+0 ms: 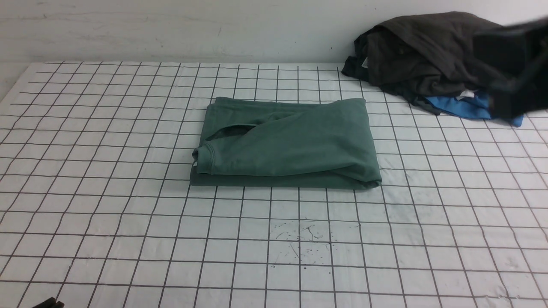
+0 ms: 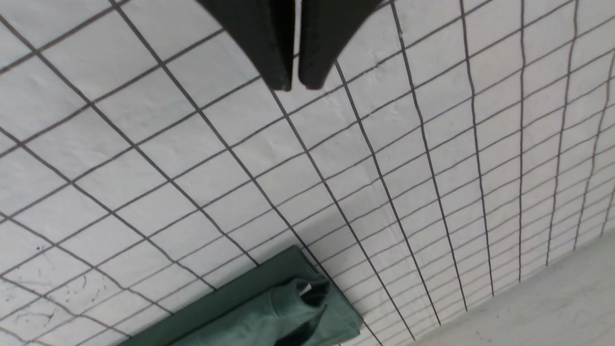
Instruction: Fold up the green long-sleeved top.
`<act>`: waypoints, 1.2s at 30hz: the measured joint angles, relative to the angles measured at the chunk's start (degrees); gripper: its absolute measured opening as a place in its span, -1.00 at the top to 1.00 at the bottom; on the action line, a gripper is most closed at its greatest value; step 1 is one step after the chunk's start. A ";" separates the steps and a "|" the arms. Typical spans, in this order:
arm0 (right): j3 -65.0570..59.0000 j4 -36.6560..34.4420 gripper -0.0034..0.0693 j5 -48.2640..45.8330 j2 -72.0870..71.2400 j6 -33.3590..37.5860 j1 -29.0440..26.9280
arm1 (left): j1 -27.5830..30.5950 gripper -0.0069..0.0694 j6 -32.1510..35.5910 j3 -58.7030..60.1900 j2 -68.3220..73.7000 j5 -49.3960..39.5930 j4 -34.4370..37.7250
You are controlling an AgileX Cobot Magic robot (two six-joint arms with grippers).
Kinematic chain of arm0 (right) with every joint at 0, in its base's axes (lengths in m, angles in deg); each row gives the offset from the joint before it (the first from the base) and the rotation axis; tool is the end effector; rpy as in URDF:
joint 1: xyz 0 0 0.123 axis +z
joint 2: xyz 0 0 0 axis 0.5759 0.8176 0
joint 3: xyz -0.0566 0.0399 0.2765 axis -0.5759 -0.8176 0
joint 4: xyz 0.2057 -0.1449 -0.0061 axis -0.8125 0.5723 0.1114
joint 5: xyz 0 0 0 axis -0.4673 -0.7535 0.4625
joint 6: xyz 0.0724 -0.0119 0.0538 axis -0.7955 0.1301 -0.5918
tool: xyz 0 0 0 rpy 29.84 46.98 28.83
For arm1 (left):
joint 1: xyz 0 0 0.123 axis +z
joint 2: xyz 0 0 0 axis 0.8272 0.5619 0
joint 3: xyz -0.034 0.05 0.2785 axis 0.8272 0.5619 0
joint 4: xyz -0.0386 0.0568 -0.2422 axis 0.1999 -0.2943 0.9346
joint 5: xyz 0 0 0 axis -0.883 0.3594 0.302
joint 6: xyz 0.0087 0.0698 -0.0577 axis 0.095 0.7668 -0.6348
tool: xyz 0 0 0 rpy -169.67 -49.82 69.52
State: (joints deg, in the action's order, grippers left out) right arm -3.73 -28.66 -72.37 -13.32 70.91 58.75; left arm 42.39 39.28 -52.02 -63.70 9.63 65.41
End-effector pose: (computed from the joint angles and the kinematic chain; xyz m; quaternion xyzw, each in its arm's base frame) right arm 0.1862 0.0820 0.3807 -0.2395 0.7838 0.0697 0.5687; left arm 0.0529 -0.0181 0.2011 0.2429 0.7934 0.0000 0.5582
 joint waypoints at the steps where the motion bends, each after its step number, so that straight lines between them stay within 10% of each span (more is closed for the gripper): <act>1: -9.13 -0.87 0.94 6.10 -5.58 0.00 0.21 | 0.00 0.81 0.00 0.46 0.00 -0.35 0.00; 21: -54.54 -5.89 0.94 18.55 -24.57 -2.78 0.13 | 0.00 0.81 0.00 2.26 -0.05 -3.16 0.11; 36: -54.54 -1.04 0.94 3.72 -55.41 -8.83 -22.68 | 0.00 0.81 0.00 2.26 -0.11 -3.95 0.66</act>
State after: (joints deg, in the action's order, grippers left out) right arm -58.27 -29.70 -68.64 -68.73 62.08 36.07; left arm 42.39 39.28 -49.77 -63.80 5.67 66.07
